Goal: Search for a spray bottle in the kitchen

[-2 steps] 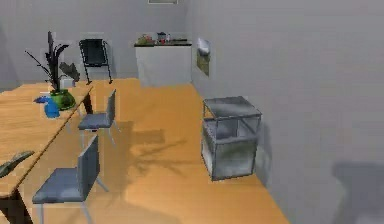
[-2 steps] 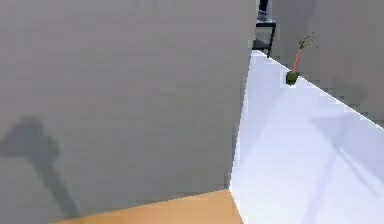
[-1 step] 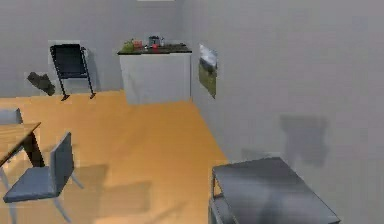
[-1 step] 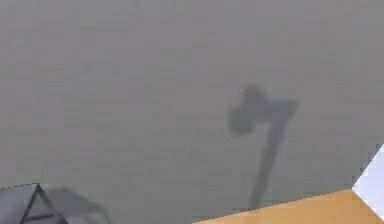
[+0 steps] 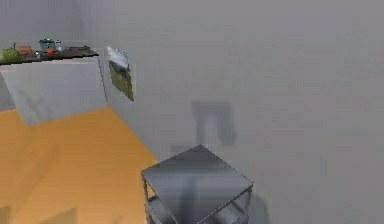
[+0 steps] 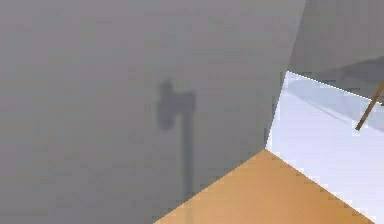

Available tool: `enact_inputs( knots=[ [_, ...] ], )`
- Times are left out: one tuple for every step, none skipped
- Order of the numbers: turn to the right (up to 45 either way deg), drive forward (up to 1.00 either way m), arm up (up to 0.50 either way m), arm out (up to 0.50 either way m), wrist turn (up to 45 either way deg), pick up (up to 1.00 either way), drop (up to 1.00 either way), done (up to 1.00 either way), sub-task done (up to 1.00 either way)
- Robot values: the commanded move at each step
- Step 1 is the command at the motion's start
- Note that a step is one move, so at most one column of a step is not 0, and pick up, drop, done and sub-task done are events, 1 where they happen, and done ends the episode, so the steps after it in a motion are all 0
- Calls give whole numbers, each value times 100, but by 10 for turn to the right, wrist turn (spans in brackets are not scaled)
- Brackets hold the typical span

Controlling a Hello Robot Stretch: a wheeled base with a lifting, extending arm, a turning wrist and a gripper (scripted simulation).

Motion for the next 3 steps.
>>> enact_inputs(
  knots=[
    [0,5,0,0,0,0,0,0,0],
    [-450,0,0,0,0,0,0,0,0],
    [-420,0,0,0,0,0,0,0,0]
  ],
)
